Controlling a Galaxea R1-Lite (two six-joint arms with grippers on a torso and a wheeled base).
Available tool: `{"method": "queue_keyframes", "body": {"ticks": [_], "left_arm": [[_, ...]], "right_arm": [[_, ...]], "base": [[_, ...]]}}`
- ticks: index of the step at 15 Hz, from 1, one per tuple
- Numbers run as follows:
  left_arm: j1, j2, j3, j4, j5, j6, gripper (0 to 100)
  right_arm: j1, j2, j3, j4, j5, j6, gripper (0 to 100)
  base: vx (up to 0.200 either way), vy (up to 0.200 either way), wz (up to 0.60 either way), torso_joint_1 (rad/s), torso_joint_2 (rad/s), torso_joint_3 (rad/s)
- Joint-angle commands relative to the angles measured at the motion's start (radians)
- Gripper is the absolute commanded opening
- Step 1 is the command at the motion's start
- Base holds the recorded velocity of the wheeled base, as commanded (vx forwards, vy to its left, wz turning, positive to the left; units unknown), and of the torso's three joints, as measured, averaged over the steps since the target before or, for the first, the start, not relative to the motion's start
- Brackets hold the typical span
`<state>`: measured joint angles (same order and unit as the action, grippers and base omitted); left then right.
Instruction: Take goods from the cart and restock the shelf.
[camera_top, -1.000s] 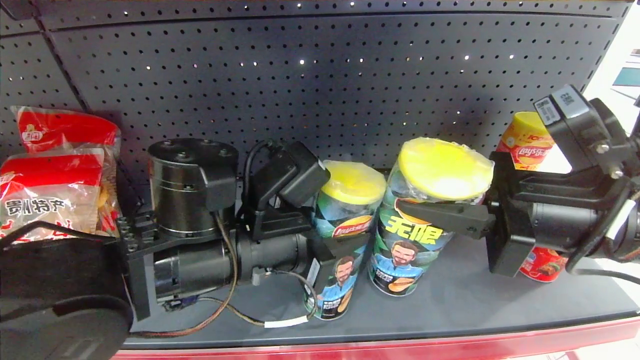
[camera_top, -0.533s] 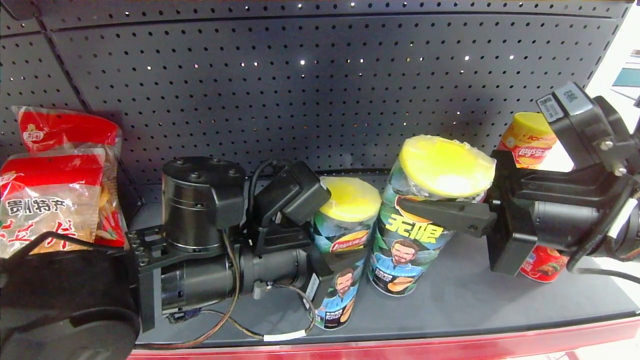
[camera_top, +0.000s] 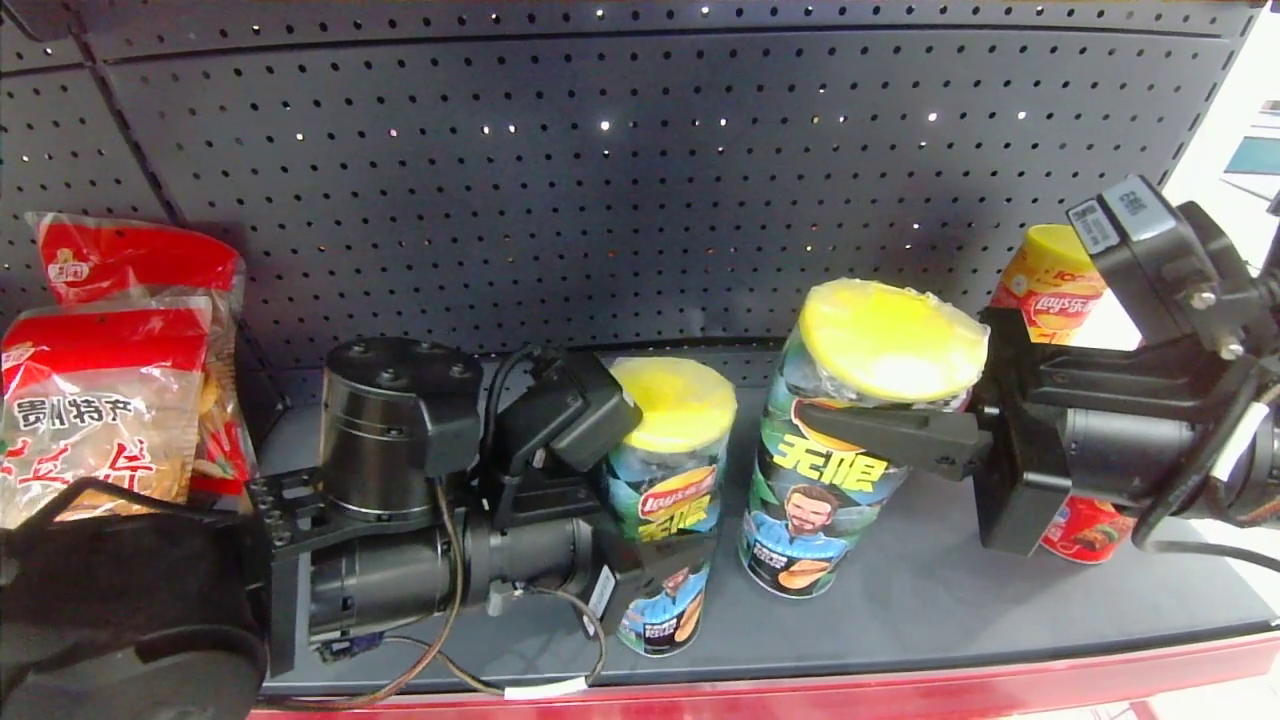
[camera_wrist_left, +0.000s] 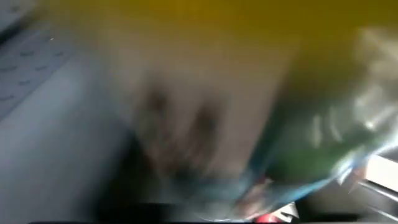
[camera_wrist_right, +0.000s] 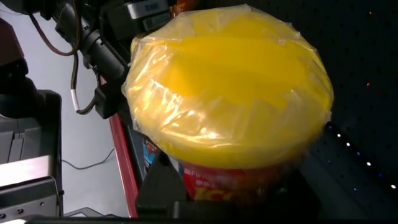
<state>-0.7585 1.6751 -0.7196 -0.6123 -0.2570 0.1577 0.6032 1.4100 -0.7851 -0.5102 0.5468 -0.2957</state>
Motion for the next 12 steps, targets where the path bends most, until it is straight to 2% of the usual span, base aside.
{"method": "queue_keyframes", "body": {"ticks": [1, 6, 9, 12], "left_arm": [[0.015, -0.003, 0.005, -0.006, -0.001, 0.000, 100], [0.030, -0.101, 0.063, -0.004, 0.007, 0.000, 100], [0.030, -0.221, 0.147, -0.001, 0.042, -0.003, 100], [0.030, -0.291, 0.161, 0.002, 0.076, -0.004, 100]], "right_arm": [[-0.003, 0.000, 0.001, -0.001, 0.001, 0.000, 0], [-0.002, 0.006, 0.003, -0.001, 0.001, -0.002, 0], [0.004, 0.010, 0.003, -0.001, 0.001, 0.000, 0], [0.012, 0.012, 0.003, -0.001, -0.004, 0.000, 0]], "base": [[0.000, 0.000, 0.00, 0.000, 0.00, 0.000], [0.000, 0.000, 0.00, 0.000, 0.00, 0.000], [0.000, 0.000, 0.00, 0.000, 0.00, 0.000], [0.000, 0.000, 0.00, 0.000, 0.00, 0.000]]}}
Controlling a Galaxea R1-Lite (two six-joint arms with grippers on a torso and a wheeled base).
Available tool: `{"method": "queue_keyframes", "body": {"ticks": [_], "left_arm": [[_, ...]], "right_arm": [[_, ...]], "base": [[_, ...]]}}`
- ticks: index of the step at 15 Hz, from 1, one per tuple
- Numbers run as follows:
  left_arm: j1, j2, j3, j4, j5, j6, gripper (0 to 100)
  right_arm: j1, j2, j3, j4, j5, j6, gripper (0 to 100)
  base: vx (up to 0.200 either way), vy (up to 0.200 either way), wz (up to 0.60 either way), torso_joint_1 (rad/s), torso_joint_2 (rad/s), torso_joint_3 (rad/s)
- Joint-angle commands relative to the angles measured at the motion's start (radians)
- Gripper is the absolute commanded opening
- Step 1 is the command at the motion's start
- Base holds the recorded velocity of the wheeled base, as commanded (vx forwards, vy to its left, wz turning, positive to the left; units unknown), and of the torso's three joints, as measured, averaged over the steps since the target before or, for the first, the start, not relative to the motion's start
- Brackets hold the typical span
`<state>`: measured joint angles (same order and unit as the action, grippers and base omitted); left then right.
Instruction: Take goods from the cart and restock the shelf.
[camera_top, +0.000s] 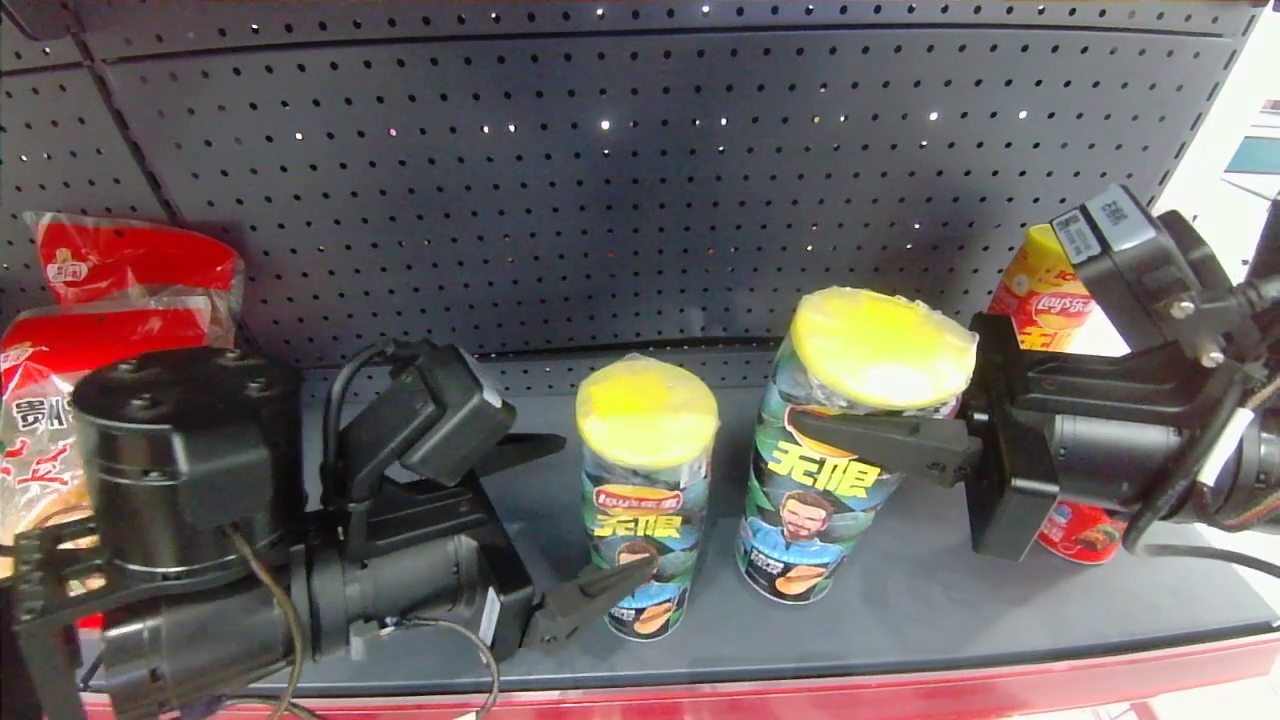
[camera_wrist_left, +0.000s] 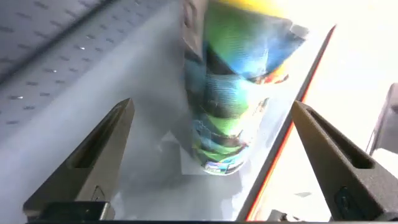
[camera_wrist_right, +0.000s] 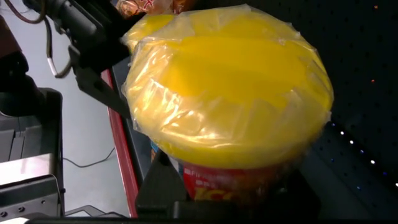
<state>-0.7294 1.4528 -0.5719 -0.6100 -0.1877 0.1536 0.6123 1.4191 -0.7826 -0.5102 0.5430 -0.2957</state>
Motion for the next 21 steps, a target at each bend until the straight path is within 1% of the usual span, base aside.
{"method": "queue_keyframes", "body": {"ticks": [1, 2, 3, 4, 5, 6, 7, 8, 9, 10, 11, 12, 13, 14, 15, 16, 17, 18, 20, 21], "left_arm": [[0.002, -0.109, 0.044, -0.001, 0.040, -0.029, 100], [0.002, -0.130, 0.060, -0.001, 0.060, -0.045, 100], [0.005, -0.184, 0.099, 0.001, 0.106, -0.075, 100], [0.027, -0.241, 0.121, 0.012, 0.134, -0.103, 100], [0.090, -0.290, 0.122, 0.033, 0.143, -0.108, 100], [0.180, -0.333, 0.119, 0.042, 0.143, -0.108, 100], [0.225, -0.353, 0.119, 0.042, 0.143, -0.106, 100], [0.338, -0.422, 0.119, 0.044, 0.137, -0.106, 100], [0.392, -0.471, 0.127, 0.047, 0.139, -0.106, 100], [0.522, -0.555, 0.170, 0.047, 0.139, -0.106, 100], [0.599, -0.617, 0.205, 0.047, 0.136, -0.106, 100], [0.656, -0.707, 0.264, 0.047, 0.136, -0.106, 100], [0.696, -0.787, 0.323, 0.047, 0.140, -0.109, 100], [0.711, -0.868, 0.396, 0.049, 0.148, -0.109, 100], [0.712, -0.920, 0.443, 0.053, 0.159, -0.109, 100], [0.712, -1.019, 0.520, 0.092, 0.197, -0.108, 100], [0.712, -1.063, 0.540, 0.121, 0.214, -0.108, 100], [0.712, -1.201, 0.558, 0.250, 0.234, -0.109, 100], [0.712, -1.424, 0.550, 0.504, 0.235, -0.108, 100], [0.725, -1.453, 0.567, 0.569, 0.251, -0.105, 100]], "right_arm": [[0.003, 0.003, 0.002, -0.001, 0.000, 0.000, 0], [0.003, 0.003, 0.002, -0.001, 0.000, 0.000, 0], [0.003, 0.000, 0.002, 0.001, 0.000, 0.000, 0], [0.000, 0.000, 0.003, 0.002, -0.001, 0.000, 0], [-0.002, 0.003, 0.006, 0.002, -0.001, 0.000, 0], [-0.003, 0.003, 0.009, 0.002, -0.003, 0.000, 0], [-0.005, 0.004, 0.011, 0.002, -0.003, 0.000, 0], [-0.011, 0.003, 0.026, 0.002, -0.003, 0.000, 0], [-0.022, 0.001, 0.032, 0.002, -0.003, -0.002, 0], [-0.028, 0.000, 0.042, 0.002, -0.001, -0.002, 0], [-0.029, 0.000, 0.042, 0.001, -0.001, 0.000, 0], [-0.029, 0.000, 0.039, 0.001, -0.001, 0.000, 0], [-0.029, 0.000, 0.039, 0.001, -0.001, -0.002, 0], [-0.031, -0.002, 0.040, -0.001, -0.001, 0.000, 0], [-0.039, 0.000, 0.040, -0.001, -0.001, -0.002, 0], [-0.052, -0.002, 0.043, -0.001, 0.000, -0.002, 0], [-0.059, -0.002, 0.045, -0.001, 0.003, -0.002, 0], [-0.071, -0.002, 0.043, -0.001, 0.006, -0.002, 0], [-0.072, -0.005, 0.040, -0.001, 0.008, -0.002, 0], [-0.072, -0.006, 0.037, -0.001, 0.008, -0.002, 0]], "base": [[0.000, 0.000, 0.00, 0.000, 0.00, 0.000], [0.000, 0.000, 0.00, 0.000, 0.00, 0.000], [0.000, 0.000, 0.00, 0.000, 0.00, 0.000], [0.000, 0.000, 0.00, 0.000, 0.00, 0.000], [0.000, 0.000, 0.00, 0.000, 0.00, 0.000], [0.000, 0.000, 0.00, 0.000, 0.00, 0.000], [0.000, 0.000, 0.00, 0.000, 0.00, 0.000], [0.000, 0.000, 0.00, 0.000, 0.00, 0.000], [0.000, 0.000, 0.00, 0.000, 0.00, 0.000], [0.000, 0.000, 0.00, 0.000, 0.00, 0.000], [0.000, 0.000, 0.00, 0.000, 0.00, 0.000], [0.000, 0.000, 0.00, 0.000, 0.00, 0.000], [0.000, 0.000, 0.00, 0.000, 0.00, 0.000], [0.000, 0.000, 0.00, 0.000, 0.00, 0.000], [0.000, 0.000, 0.00, 0.000, 0.00, 0.000], [0.000, 0.000, 0.00, 0.000, 0.00, 0.000], [0.000, 0.000, 0.00, 0.000, 0.00, 0.000], [0.000, 0.000, 0.00, 0.000, 0.00, 0.000], [0.000, 0.000, 0.00, 0.000, 0.00, 0.000], [0.000, 0.000, 0.00, 0.000, 0.00, 0.000]]}}
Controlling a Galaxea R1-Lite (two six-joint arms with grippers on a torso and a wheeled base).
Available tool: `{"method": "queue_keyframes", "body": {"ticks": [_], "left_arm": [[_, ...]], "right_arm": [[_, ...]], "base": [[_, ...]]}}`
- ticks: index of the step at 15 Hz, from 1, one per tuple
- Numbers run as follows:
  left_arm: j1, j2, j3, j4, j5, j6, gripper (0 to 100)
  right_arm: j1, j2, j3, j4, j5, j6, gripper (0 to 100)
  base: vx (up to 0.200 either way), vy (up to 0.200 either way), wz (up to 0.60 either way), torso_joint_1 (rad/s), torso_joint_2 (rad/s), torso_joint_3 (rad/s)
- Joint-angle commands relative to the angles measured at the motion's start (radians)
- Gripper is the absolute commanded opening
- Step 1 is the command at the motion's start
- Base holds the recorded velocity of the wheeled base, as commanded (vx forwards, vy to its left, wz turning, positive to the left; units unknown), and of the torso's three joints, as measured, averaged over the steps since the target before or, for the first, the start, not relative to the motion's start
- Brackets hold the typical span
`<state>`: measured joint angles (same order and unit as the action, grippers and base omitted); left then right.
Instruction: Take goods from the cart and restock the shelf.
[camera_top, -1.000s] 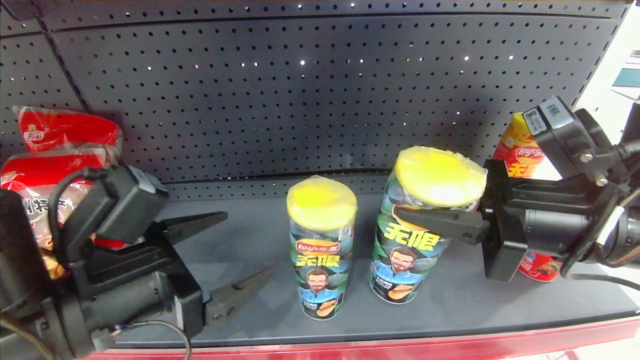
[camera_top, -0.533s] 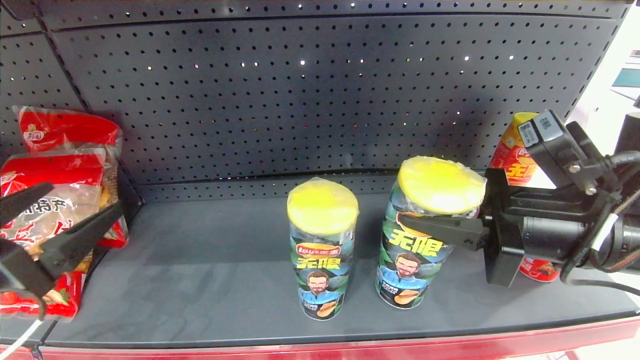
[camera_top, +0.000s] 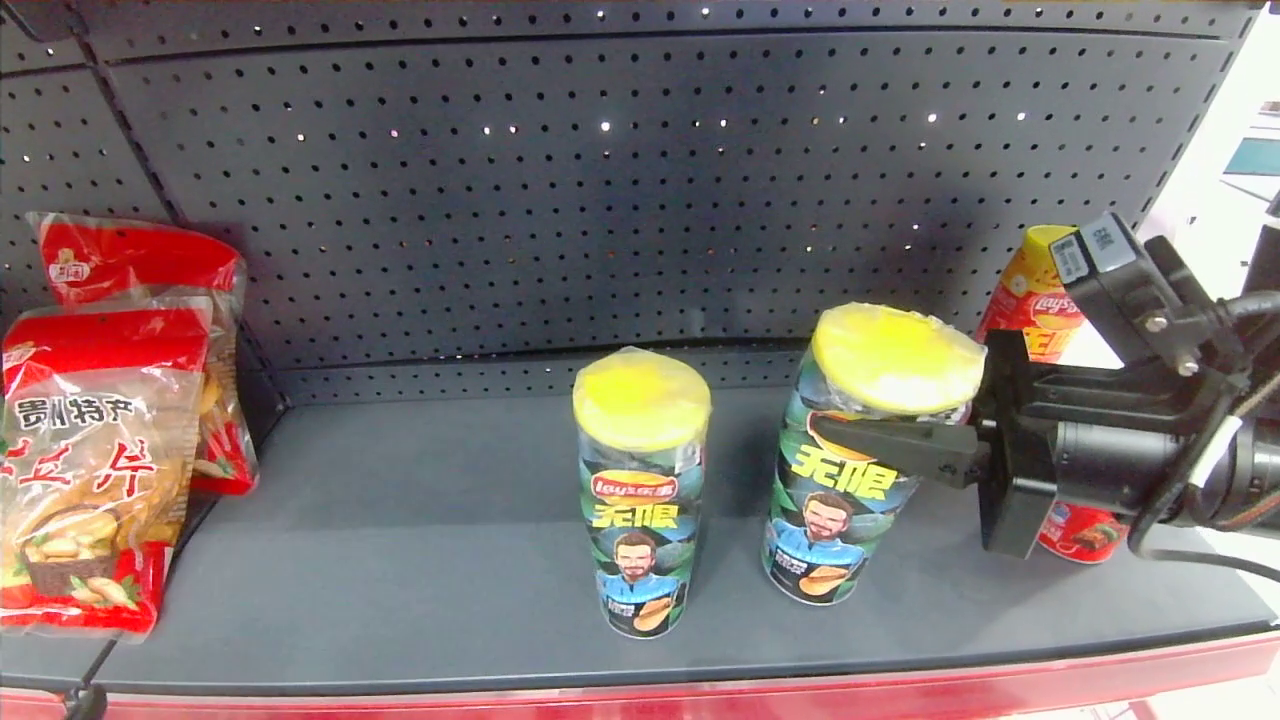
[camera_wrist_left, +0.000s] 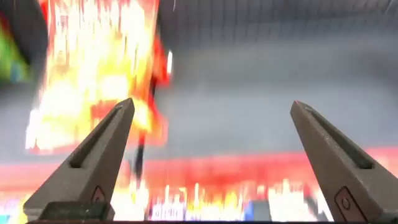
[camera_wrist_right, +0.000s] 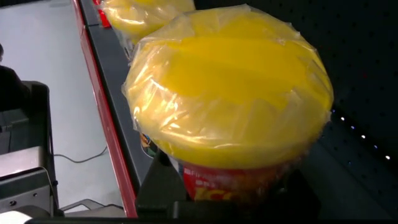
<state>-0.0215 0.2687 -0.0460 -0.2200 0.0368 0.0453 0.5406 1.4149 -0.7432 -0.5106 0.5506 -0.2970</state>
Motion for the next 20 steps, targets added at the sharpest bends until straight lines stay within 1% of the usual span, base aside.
{"method": "queue_keyframes", "body": {"ticks": [1, 2, 3, 4, 5, 6, 9, 10, 15, 16, 20], "left_arm": [[0.017, -0.269, 0.043, 0.179, 0.040, -0.005, 100], [0.015, -0.261, 0.038, 0.194, 0.021, -0.016, 100], [0.012, -0.250, 0.041, 0.228, -0.049, -0.027, 100], [0.012, -0.253, 0.041, 0.229, -0.064, -0.033, 100], [0.012, -0.256, 0.041, 0.229, -0.064, -0.036, 100], [0.014, -0.263, 0.041, 0.228, -0.066, -0.068, 100], [0.014, -0.264, 0.043, 0.228, -0.066, -0.071, 100], [0.015, -0.264, 0.043, 0.228, -0.066, -0.061, 100], [0.014, -0.264, 0.043, 0.228, -0.066, -0.061, 100], [0.014, -0.264, 0.043, 0.228, -0.066, -0.061, 100], [0.015, -0.264, 0.043, 0.228, -0.066, -0.061, 100]], "right_arm": [[-0.001, -0.004, 0.001, 0.000, 0.000, -0.001, 0], [-0.004, -0.005, 0.004, 0.000, 0.000, -0.001, 0], [-0.016, -0.001, -0.001, 0.000, 0.000, -0.001, 0], [-0.018, 0.003, -0.002, 0.000, 0.000, -0.001, 0], [-0.019, 0.004, -0.004, 0.000, 0.000, 0.001, 0], [-0.025, 0.016, -0.018, 0.000, 0.000, 0.001, 0], [-0.016, 0.065, -0.082, 0.000, 0.000, 0.001, 0], [0.012, 0.119, -0.147, 0.000, 0.000, -0.001, 0], [0.087, 0.355, -0.404, 0.000, 0.000, 0.001, 0], [0.090, 0.380, -0.426, 0.000, 0.000, 0.009, 0], [0.088, 0.423, -0.438, 0.001, 0.018, 0.058, 0]], "base": [[0.000, 0.000, 0.00, 0.000, 0.00, 0.000], [0.000, 0.000, 0.00, 0.000, 0.00, 0.000], [0.000, 0.000, 0.00, 0.000, 0.00, 0.000], [0.000, 0.000, 0.00, 0.000, 0.00, 0.000], [0.000, 0.000, 0.00, 0.000, 0.00, 0.000], [0.000, 0.000, 0.00, 0.000, 0.00, 0.000], [0.000, 0.000, 0.00, 0.000, 0.00, 0.000], [0.000, 0.000, 0.00, 0.000, 0.00, 0.000], [0.000, 0.000, 0.00, 0.000, 0.00, 0.000], [0.000, 0.000, 0.00, 0.000, 0.00, 0.000], [0.000, 0.000, 0.00, 0.000, 0.00, 0.000]]}}
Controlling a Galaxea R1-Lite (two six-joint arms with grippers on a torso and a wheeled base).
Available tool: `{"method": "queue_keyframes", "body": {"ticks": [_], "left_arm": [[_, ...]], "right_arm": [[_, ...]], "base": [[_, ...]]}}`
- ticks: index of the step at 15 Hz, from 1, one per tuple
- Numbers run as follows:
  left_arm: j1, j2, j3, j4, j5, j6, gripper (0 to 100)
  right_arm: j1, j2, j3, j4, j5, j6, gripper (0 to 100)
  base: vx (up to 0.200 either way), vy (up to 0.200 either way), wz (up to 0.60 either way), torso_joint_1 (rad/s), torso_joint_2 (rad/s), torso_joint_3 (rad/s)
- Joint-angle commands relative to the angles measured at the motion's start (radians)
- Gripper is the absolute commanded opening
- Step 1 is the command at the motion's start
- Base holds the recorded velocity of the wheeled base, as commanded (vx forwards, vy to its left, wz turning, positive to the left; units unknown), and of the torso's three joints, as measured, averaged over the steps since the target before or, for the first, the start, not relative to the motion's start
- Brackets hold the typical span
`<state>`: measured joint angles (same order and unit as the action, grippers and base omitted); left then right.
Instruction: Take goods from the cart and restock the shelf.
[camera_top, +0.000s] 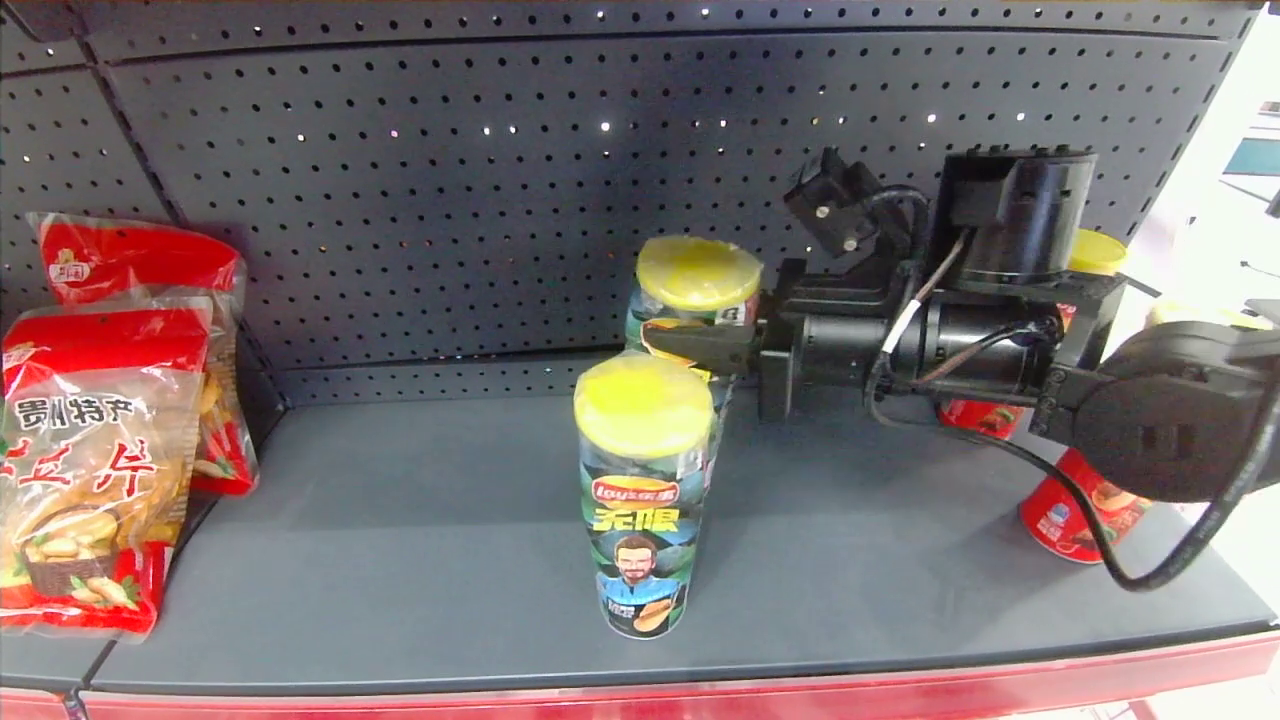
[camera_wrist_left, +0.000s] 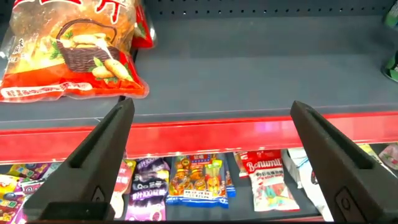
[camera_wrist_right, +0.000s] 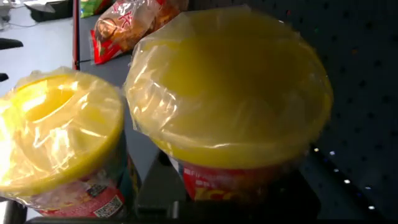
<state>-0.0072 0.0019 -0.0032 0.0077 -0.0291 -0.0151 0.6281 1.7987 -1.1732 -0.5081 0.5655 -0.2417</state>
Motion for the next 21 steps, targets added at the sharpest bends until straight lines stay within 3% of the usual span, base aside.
{"method": "queue_keyframes", "body": {"ticks": [1, 8, 21], "left_arm": [[0.001, 0.003, 0.000, 0.000, 0.000, 0.000, 100], [0.001, 0.003, 0.000, 0.000, 0.000, 0.000, 100], [0.000, 0.003, 0.000, 0.000, 0.000, 0.000, 100]], "right_arm": [[0.001, 0.056, -0.019, -0.003, 0.010, 0.004, 0], [-0.038, 0.163, -0.144, 0.000, 0.039, 0.005, 0], [-0.036, 0.179, -0.135, 0.000, 0.120, -0.001, 0]], "base": [[0.000, 0.000, 0.00, 0.000, 0.00, 0.000], [0.000, 0.000, 0.00, 0.000, 0.00, 0.000], [0.000, 0.000, 0.00, 0.000, 0.00, 0.000]]}}
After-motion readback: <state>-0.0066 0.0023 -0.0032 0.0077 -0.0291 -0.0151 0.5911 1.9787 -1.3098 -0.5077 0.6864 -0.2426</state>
